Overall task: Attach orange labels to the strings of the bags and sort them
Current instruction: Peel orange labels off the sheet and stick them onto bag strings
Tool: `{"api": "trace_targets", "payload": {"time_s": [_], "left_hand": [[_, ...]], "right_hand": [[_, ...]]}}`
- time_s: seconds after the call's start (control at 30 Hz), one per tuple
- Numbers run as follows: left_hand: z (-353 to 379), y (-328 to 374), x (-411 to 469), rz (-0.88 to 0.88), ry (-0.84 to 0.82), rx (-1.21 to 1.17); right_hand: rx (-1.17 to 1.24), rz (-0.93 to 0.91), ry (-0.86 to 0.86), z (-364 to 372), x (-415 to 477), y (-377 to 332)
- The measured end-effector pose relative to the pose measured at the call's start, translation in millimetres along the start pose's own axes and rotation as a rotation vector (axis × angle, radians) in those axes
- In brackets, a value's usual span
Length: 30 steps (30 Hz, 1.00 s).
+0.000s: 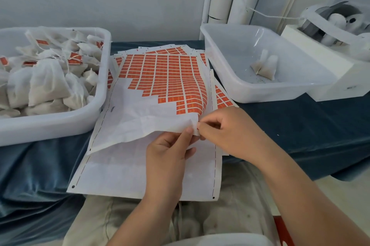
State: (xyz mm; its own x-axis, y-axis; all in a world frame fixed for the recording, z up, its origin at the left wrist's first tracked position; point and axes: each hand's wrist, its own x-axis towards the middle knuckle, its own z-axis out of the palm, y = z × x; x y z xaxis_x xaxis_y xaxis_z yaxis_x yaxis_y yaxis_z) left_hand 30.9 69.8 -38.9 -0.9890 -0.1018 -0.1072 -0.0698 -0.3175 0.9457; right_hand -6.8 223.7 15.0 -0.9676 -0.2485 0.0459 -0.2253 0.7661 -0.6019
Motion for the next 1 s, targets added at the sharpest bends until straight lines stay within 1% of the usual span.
{"api": "trace_targets", "payload": {"time_s": [0.2, 0.37, 0.57, 0.7, 0.87, 1.0], "left_hand": [[-0.5, -2.9, 0.2, 0.016, 0.032, 0.004], [-2.2, -5.0, 1.4, 0.033, 0.034, 0.025], [-3.0, -8.6, 2.0, 0.072, 0.042, 0.081], [-3.4, -10.2, 2.0, 0.090, 0.039, 0.076], [-3.1, -10.8, 2.6, 0.080, 0.008, 0.083], [-2.4, -13.0, 3.3, 0.069, 0.021, 0.094]], "right_hand": [[-0.030, 0.028, -0.002, 0.3, -1.7, 2.5], [-0.004, 0.036, 0.026, 4.2, -2.6, -0.9], [-0.106, 0.036, 0.063, 9.6, -1.6, 1.9], [-0.037, 0.050, 0.061, 11.0, -1.2, 3.0], [-0.080, 0.059, 0.047, 11.8, 1.7, 6.9], [-0.075, 0.064, 0.047, 12.9, 3.4, 8.9]]}}
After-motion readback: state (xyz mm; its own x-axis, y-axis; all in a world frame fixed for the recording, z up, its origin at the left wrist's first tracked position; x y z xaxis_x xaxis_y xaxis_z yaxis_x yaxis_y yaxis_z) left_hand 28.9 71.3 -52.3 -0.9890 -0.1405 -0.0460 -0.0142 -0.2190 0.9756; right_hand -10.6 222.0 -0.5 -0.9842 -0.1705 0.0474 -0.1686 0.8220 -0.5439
